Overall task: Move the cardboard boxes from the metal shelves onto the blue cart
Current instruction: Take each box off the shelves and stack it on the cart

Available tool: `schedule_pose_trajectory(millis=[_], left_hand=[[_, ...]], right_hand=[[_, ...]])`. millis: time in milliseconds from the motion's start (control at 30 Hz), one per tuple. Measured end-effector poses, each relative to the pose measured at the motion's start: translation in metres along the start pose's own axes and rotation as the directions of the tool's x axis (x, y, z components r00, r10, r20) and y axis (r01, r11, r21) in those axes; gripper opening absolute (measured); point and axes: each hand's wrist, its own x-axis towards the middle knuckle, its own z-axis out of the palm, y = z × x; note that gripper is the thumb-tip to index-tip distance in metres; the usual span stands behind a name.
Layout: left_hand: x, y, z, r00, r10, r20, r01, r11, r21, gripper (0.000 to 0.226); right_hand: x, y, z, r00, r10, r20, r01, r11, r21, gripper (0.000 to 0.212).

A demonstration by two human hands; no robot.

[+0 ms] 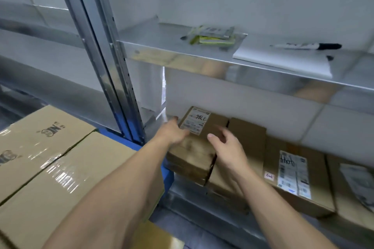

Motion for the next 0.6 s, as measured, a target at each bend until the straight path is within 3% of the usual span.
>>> schedule_pose_trajectory(millis=[167, 333, 467, 600], left_hand=[[0.014, -0.01, 0.003, 0.99, -0.114, 0.088, 0.107, 0.991, 0.086, 0.042], [0.028, -0.026, 0.008, 0.975, -0.194, 0.107, 0.207, 0.971, -0.123, 0.043], [0.017, -0.027, 0.004, 0.968, -0.18, 0.175, 0.216, 0.953, -0.212, 0.053], [0.013, -0.026, 0.006, 0.98, -0.13, 0.153, 0.159, 0.967, -0.199, 0.062]], right_hand=[[0.0, -0.004, 0.008, 0.998, 0.064, -0.015, -0.065, 0.998, -0.022, 0.055], [0.0, -0.005, 0.016, 0.994, 0.1, -0.049, -0.097, 0.993, 0.067, 0.057], [-0.003, -0.002, 0.02, 0.995, 0.087, -0.042, -0.086, 0.996, 0.021, 0.059], [-0.004, -0.004, 0.02, 0.995, 0.091, -0.039, -0.09, 0.996, 0.029, 0.064]])
